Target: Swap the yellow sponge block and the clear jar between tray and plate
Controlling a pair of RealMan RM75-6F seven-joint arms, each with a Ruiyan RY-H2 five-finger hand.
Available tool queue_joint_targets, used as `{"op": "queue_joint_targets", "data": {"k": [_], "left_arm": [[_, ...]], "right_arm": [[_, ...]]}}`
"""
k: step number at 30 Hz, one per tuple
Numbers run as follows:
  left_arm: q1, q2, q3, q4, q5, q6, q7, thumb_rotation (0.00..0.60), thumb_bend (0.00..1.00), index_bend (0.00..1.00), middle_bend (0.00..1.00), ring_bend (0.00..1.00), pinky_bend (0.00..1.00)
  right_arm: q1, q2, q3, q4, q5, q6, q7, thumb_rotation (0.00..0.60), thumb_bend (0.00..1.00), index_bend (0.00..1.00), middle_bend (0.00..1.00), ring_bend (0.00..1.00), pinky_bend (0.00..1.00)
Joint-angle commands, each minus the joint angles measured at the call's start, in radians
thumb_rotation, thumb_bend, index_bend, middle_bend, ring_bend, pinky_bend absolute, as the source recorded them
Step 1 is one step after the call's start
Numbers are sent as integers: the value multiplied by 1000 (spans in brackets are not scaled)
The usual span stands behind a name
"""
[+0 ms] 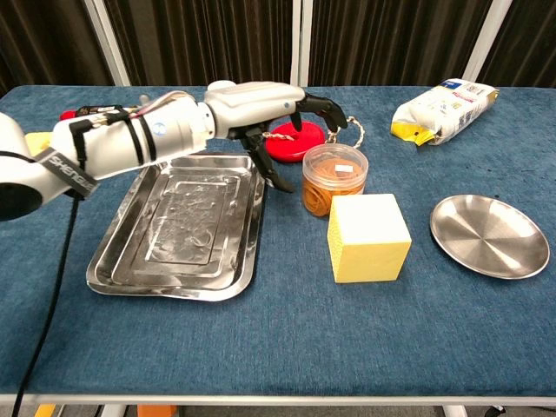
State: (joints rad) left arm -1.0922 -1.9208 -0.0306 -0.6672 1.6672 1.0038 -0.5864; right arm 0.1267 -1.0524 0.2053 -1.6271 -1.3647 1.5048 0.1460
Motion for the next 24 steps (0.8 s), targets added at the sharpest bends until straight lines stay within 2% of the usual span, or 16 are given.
{"op": "queue_joint_targets", "data": {"k": [1,4,7,10,14,24], "left_arm": [[66,115,11,-167,-13,71,59,600,44,174,175,116,270],[97,212,32,-326,13,123,136,600,40,174,175,116,267],[103,288,62,-474,46,121,214,600,40,174,175,116,267],[94,308,83,-547,84,113,261,600,40,174,173,115,266],[74,281,91,-548,142,121,321,600,41,173,139,90,253],[-8,207,85,-449,247,137,340,600,40,156,116,67,230]], "right_arm": [[-1,2,1,-4,0,1,-8,600,0,0,0,0,0],[5,0,4,-1,13,-16,-7,600,0,0,0,0,0],[10,-6,3,2,10,-24,-9,600,0,0,0,0,0],[12,-9,3,2,11,-27,-12,600,0,0,0,0,0],[11,-7,7,2,16,-27,-9,600,0,0,0,0,0],[8,-2,14,20,37,-40,15,600,0,0,0,0,0]]}}
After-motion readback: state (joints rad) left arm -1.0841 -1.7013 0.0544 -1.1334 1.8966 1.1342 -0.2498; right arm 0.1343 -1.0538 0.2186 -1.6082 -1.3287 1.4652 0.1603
